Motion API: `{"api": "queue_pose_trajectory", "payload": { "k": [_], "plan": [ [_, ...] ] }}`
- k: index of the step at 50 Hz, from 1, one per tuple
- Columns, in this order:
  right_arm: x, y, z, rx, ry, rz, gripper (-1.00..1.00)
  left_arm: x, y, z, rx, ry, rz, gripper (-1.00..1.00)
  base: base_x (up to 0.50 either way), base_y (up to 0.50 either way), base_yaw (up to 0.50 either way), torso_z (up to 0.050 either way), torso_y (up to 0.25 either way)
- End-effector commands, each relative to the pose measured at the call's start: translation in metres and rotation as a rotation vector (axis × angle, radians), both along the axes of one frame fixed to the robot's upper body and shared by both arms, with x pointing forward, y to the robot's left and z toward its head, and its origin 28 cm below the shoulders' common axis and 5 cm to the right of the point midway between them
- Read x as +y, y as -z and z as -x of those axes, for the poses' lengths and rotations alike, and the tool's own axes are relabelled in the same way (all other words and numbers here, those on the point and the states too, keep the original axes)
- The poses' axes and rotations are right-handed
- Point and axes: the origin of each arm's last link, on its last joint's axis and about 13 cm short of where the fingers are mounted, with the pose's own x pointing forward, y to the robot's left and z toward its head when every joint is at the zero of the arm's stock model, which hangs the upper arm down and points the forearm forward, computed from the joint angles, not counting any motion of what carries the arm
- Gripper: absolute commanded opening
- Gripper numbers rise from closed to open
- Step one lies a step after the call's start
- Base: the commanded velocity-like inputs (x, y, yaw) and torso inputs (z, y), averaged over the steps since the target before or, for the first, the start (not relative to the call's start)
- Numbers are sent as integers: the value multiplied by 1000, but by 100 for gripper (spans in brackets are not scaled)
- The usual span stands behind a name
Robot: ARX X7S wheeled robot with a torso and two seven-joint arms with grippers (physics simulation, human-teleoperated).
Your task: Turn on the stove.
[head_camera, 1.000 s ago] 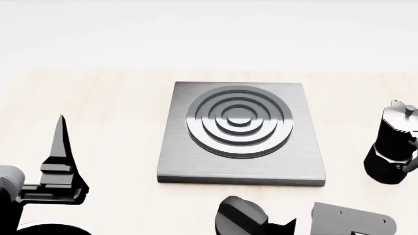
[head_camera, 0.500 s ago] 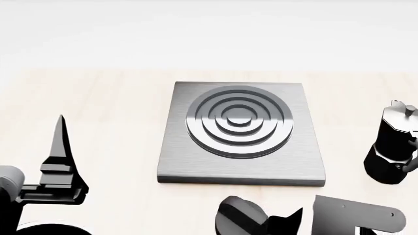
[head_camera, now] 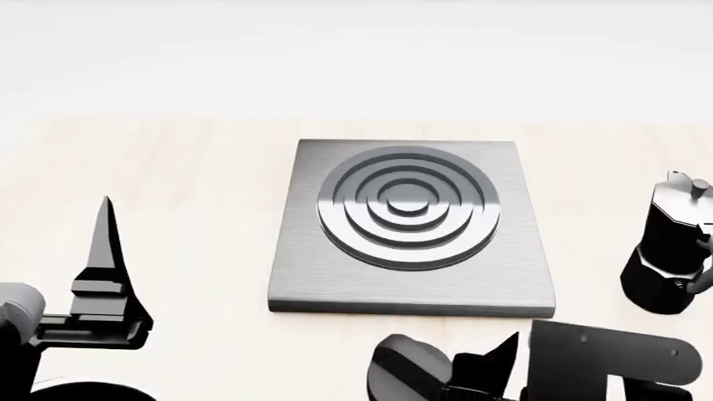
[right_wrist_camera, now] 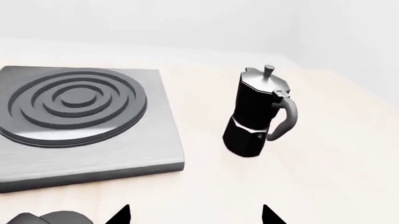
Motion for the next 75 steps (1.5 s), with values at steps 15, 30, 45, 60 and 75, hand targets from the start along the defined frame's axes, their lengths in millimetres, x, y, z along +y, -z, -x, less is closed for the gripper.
{"api": "queue_pose_trajectory", "payload": {
  "k": [15, 30, 45, 60, 75],
  "plan": [
    [8, -24, 12, -83, -23, 53, 100, 0, -1, 2, -7, 3, 4, 100, 0, 0, 0, 0, 0],
    [11, -31, 16, -117, -36, 79, 100, 0, 0, 1, -3, 1, 2, 100, 0, 0, 0, 0, 0],
    [14, -38, 19, -195, -50, 122, 100, 0, 1, 0, -3, 0, 2, 100, 0, 0, 0, 0, 0],
    [19, -42, 21, -268, -78, 186, 100, 0, 0, 0, -4, 0, 2, 100, 0, 0, 0, 0, 0],
    [25, -44, 20, -326, -123, 233, 100, -1, -1, 1, -3, 1, -1, 100, 0, 0, 0, 0, 0]
  ]
}}
